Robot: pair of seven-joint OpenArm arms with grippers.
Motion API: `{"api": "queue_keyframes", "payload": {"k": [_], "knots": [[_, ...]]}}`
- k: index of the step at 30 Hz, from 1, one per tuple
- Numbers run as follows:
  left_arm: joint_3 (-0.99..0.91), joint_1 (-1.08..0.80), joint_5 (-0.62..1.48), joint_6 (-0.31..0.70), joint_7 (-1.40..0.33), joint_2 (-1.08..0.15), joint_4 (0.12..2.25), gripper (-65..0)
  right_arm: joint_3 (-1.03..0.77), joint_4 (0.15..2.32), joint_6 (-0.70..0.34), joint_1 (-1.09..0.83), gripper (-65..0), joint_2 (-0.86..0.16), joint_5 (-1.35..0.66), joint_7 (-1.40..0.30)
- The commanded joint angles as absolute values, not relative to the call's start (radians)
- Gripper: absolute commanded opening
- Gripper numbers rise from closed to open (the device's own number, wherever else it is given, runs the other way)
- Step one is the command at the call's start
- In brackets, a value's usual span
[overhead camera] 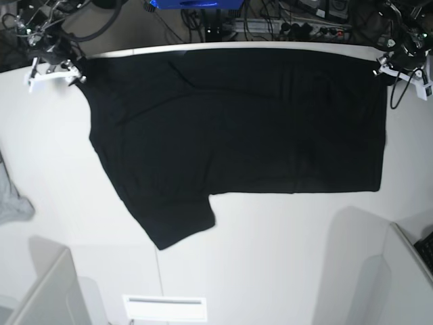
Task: Fold the T-shirt properly
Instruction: 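Open both grippers and release the shirt's collar edge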
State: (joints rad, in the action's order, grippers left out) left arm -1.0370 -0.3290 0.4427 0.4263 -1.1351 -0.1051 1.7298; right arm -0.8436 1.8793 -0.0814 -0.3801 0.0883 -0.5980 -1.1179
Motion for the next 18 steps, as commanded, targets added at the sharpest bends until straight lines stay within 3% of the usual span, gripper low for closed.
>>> {"api": "queue_keyframes", "payload": {"k": [1, 4, 8, 18], "knots": [[-1.066, -0.329, 0.446, 0.426, -1.124, -0.124, 1.750, -32.6, -0.866, 1.902, -0.081, -0.371, -29.0, 0.077, -0.607, -1.099], [-1.112, -0.328, 0.447, 0.426, -1.122, -0.128, 1.764, -27.8, -0.917, 1.911, -0.084, -0.337, -29.0, 0.068, -0.607, -1.099], [-1.156, -0.283, 0.446, 0.426, -1.122, -0.131, 1.821, -27.5, -0.908, 1.929, -0.110, -0.271, -29.0, 0.027, -0.605, -1.107], [-0.972, -0.143, 0.437, 0.423, -1.119, -0.252, 1.851, -27.8, -0.727, 1.779, -0.127, -0.038, -29.0, -0.082, -0.598, -1.098]]}}
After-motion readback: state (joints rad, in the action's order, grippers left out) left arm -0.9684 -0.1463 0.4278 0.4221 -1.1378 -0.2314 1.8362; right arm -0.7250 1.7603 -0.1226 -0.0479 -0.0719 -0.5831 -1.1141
